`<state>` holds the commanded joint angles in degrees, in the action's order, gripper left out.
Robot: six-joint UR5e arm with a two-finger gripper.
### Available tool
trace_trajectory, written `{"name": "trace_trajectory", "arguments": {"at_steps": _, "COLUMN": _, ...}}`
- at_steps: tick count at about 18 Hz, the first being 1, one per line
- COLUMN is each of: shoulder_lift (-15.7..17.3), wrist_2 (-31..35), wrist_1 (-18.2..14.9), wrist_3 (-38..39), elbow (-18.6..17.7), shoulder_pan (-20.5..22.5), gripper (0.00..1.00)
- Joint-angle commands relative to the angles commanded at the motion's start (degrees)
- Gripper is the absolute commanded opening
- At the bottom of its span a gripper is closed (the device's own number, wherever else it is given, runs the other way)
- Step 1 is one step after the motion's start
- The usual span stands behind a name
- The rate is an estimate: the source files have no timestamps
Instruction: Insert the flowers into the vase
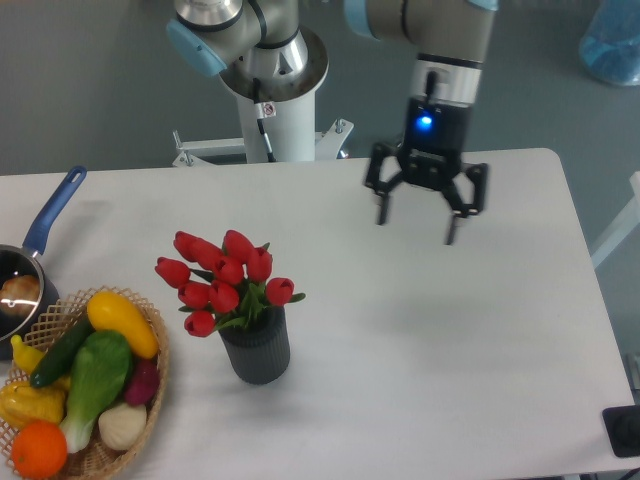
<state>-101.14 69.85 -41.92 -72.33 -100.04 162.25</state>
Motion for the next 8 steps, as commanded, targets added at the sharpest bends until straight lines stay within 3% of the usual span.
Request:
{"name": "trace_trajectory", "arguments": {"at_steps": 2, "shoulder_lift": -2.6, "wrist_2": 7.4, "wrist_1": -0.1, "wrist_3": -2.8, "elbow": 2.5, "shoulder_pan": -0.1, "gripper": 1.0}}
{"name": "trace_trajectory", "arguments": {"at_steps": 4, "shoulder_lift": -4.2, "wrist_2": 13.1, "wrist_1": 0.1, "wrist_3": -7.2, "elbow": 2.4, "shoulder_pan": -0.2, "gripper": 1.0}}
{"name": "trace_trajectory", "arguments": {"at_steps": 8, "shoulder_lift": -9.1, "wrist_2": 15.0, "wrist_1": 0.1, "wrist_3": -9.4, "elbow": 2.5, "shoulder_pan": -0.2, "gripper": 1.0}}
